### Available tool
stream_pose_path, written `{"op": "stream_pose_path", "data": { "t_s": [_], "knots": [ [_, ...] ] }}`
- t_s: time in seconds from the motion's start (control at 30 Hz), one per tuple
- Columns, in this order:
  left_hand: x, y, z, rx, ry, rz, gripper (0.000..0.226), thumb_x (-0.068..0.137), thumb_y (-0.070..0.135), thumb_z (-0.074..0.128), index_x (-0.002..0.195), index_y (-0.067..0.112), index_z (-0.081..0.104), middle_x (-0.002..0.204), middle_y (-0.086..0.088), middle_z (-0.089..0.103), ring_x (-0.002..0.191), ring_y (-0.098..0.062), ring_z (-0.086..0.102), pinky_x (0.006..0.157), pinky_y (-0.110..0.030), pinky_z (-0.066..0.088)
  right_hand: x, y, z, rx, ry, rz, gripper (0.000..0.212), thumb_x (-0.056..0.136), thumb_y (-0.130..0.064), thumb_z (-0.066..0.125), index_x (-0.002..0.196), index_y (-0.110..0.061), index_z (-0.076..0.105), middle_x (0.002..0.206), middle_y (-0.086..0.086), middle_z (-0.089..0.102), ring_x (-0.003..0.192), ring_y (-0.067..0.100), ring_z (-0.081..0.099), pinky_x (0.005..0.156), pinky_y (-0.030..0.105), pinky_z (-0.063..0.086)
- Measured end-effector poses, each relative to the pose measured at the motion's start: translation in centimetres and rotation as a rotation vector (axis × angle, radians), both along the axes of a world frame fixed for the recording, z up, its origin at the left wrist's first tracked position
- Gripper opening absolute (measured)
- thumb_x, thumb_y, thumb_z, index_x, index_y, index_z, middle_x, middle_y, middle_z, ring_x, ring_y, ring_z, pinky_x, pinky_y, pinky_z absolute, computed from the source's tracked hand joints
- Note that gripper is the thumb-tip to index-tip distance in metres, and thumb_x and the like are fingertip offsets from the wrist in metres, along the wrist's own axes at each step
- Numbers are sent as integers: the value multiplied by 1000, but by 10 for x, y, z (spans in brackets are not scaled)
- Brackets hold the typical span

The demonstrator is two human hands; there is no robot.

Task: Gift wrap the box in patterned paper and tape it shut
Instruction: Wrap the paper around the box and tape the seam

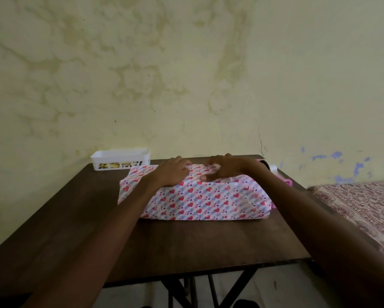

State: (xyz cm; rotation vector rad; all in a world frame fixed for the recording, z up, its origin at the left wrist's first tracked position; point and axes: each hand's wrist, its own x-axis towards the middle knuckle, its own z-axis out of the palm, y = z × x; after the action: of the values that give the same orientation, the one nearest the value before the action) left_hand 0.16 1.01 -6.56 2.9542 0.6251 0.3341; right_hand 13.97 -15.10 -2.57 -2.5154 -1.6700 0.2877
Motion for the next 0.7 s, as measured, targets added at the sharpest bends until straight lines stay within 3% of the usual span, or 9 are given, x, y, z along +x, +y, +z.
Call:
{"op": "stream_pose_path", "data": {
  "t_s": [0.13,0.27,0.4,0.5,0.6,0.7],
  "knots": [
    [3,2,-2,14,41,30,43,103,36,27,142,22,38,148,-5,37,133,-22,37,114,-42,25,3,1,0,6,141,-26,83,82,-60,65,145,-19,32,151,5,40,130,24,44,107,39,36],
    [-3,-8,-4,82,-3,48,43,102,36,28,142,23,38,147,-3,37,134,-22,35,115,-45,19,0,-1,-2,52,112,-10,82,80,-55,71,145,-19,35,148,5,44,128,24,46,104,37,38],
    [-16,-20,-6,222,-209,37,39,100,38,35,135,22,44,138,-1,46,125,-20,44,110,-41,27,-11,-11,-1,132,-38,45,93,70,-61,77,145,-22,36,144,2,44,127,23,44,105,40,40],
    [-27,-32,-5,205,-367,30,36,99,41,39,126,20,51,128,-1,57,113,-20,54,105,-37,37,-22,-19,2,145,-116,85,103,62,-64,81,144,-24,33,142,-1,41,127,22,39,108,46,39],
    [-37,-40,2,216,-317,46,44,97,51,38,125,20,52,125,-1,62,108,-21,59,101,-37,42,-29,-24,4,130,-73,102,103,58,-60,86,138,-25,31,136,-1,44,121,20,45,103,43,45],
    [-58,-44,30,23,-118,-9,49,90,59,49,124,25,52,119,4,63,103,-19,60,89,-30,44,-39,-31,5,108,3,113,102,59,-53,89,135,-25,26,133,-2,48,115,18,53,98,38,49]
  ]
}}
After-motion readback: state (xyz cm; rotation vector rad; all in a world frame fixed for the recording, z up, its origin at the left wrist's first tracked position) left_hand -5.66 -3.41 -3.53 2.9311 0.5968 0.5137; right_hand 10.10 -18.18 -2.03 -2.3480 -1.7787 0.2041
